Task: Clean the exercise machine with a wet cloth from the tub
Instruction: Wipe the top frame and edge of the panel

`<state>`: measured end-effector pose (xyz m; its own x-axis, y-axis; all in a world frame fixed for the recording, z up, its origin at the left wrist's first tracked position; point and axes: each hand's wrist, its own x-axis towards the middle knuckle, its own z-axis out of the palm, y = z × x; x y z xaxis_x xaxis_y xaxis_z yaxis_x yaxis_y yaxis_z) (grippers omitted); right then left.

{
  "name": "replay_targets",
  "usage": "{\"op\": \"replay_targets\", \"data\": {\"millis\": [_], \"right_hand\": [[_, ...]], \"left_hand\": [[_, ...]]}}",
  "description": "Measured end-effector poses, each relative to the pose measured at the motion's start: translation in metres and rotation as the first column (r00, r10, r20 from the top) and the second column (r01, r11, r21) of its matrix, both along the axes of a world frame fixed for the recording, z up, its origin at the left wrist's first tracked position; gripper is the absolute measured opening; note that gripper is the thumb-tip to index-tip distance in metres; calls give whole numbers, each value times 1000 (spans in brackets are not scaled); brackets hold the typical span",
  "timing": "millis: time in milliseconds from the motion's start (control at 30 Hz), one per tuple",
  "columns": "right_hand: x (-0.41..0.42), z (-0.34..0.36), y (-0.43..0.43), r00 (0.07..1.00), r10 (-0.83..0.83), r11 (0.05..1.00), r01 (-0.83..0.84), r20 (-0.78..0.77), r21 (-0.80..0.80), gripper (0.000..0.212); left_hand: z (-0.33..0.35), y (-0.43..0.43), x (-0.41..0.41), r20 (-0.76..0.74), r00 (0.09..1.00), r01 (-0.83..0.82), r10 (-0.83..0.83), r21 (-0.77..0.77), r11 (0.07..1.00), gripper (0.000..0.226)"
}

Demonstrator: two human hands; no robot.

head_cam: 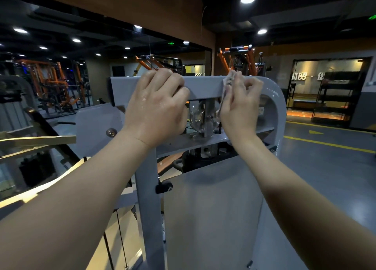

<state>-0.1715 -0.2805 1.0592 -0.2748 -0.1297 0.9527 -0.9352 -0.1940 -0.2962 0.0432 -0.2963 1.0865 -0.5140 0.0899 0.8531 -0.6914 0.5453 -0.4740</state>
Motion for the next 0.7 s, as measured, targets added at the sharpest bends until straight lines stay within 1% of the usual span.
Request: {"op": "replay_targets", "data": {"millis": [67, 133, 300, 333, 367, 433, 467, 500, 533, 633, 667, 700], "right_hand": [[11, -5, 1, 995, 70, 997, -69, -68, 21, 53], [11, -9, 0, 982, 88, 996, -82, -168, 42, 60], [-19, -6, 1, 942, 79, 997, -78, -327, 18, 53], [-24, -4, 1, 939, 62, 998, -59, -338, 19, 53], [-27, -1, 2, 951, 45, 999, -42, -306, 16, 51], [-25, 2, 3, 989, 20, 1000, -22, -146, -9, 42], [-18, 3, 2, 996, 20, 999, -23, -90, -26, 42], [-9, 2, 0, 996, 36, 999, -39, -76, -37, 44], [0, 0, 0, 992, 60, 997, -65, -109, -42, 46], [11, -9, -1, 936, 116, 990, -136, -334, -38, 40], [5, -10, -1, 929, 105, 992, -125, -356, -32, 40], [-3, -11, -1, 942, 83, 995, -98, -325, -32, 40]], "left_hand": [[-1, 0, 0, -6, 1000, -7, 7, -6, 1000, 21], [0, 0, -1, -12, 1000, -20, 20, -15, 1000, 20], [0, 1, -2, -19, 1000, -21, 21, -16, 1000, 19], [0, 2, -2, -21, 1000, -20, 20, -16, 1000, 19], [0, 2, -2, -22, 1000, -19, 19, -16, 1000, 19], [0, 2, -2, -23, 1000, -22, 21, -21, 1000, 18], [0, 1, -2, -22, 999, -26, 25, -26, 999, 18], [0, 1, -3, -19, 999, -30, 29, -31, 999, 18], [0, 1, -3, -16, 999, -32, 31, -34, 999, 18], [0, 0, -2, -18, 999, -35, 34, -35, 999, 18], [0, 0, -2, -19, 999, -34, 33, -34, 999, 19], [0, 0, -2, -19, 999, -33, 32, -32, 999, 19]]}}
